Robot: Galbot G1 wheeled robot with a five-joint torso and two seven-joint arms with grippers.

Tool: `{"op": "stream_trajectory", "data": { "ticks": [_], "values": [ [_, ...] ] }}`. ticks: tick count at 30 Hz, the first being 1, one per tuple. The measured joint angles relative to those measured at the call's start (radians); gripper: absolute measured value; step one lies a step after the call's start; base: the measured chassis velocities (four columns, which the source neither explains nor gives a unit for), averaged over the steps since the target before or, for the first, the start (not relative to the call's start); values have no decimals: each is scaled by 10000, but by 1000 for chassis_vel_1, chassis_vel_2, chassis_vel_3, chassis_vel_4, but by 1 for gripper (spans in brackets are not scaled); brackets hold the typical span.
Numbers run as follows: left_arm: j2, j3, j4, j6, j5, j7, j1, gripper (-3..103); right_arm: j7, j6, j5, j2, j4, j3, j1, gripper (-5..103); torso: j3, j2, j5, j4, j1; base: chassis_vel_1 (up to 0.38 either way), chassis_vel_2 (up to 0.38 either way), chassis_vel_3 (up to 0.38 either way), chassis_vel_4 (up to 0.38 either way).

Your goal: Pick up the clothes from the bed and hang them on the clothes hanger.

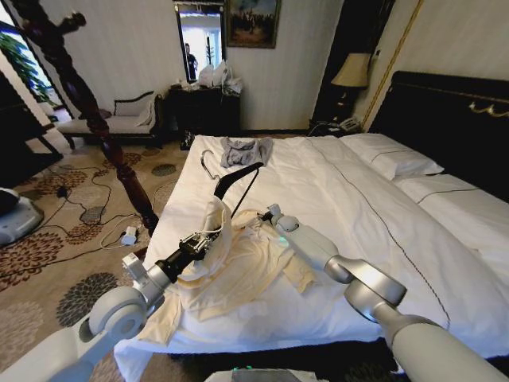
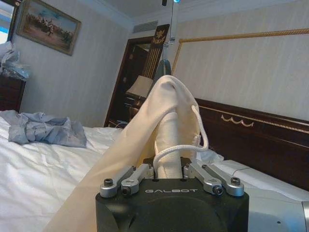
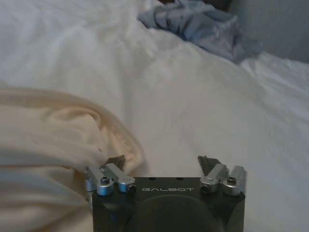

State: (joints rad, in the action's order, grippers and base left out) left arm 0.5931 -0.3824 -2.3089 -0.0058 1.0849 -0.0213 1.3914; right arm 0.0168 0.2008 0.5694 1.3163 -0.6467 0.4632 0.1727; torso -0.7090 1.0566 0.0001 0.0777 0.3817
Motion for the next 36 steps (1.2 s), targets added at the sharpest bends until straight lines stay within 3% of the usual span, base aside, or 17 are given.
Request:
{"op": "stream_trajectory", "data": {
  "ticks": [2, 8, 13, 17, 19, 22, 28, 32, 36],
  "values": [
    [-12, 66, 17, 0, 23, -1, -89, 20, -30, 36, 49, 61, 331, 5, -51, 95, -1, 0, -1, 0, 0, 0, 0, 0, 0],
    [-51, 125, 51, 5, 75, -2, -234, 20, -270, 199, 327, 106, 461, 73, -127, 99, -1, 0, -2, 4, 0, 0, 0, 0, 0],
    [-57, 117, 71, 13, 108, -1, -259, 20, -505, 357, 379, 107, 114, 246, -66, 84, -1, 0, -2, 0, 0, 0, 0, 0, 0],
    [-45, 105, 68, 20, 127, 3, -272, 20, -684, 484, 260, 167, 55, 369, -5, 61, 0, 1, -3, 2, 0, 0, 0, 0, 0],
    [-45, 84, 65, 20, 128, 3, -247, 20, -724, 507, 247, 189, 70, 381, 7, 61, 0, 1, -3, 2, 0, 0, 0, 0, 0],
    [-55, 13, 50, 23, 133, 4, -142, 20, -763, 525, 239, 233, 81, 379, 59, 45, 1, 1, -2, -1, 0, 0, 0, 0, 0],
    [-55, 2, 52, 30, 132, 1, -146, 20, -751, 529, 288, 206, -76, 355, 126, 29, -1, 0, 0, -3, 0, 0, 0, 0, 0],
    [-52, 16, 47, 34, 125, 1, -142, 20, -444, 423, 414, 58, -420, 190, 246, 7, -3, -1, 1, -1, 3, 0, 0, 0, 0],
    [-30, -34, 10, 34, 100, 1, -13, 20, 134, 201, 497, -200, -927, -30, 333, 1, -4, -1, 1, 0, 3, 0, 0, 0, 0]
  ]
}}
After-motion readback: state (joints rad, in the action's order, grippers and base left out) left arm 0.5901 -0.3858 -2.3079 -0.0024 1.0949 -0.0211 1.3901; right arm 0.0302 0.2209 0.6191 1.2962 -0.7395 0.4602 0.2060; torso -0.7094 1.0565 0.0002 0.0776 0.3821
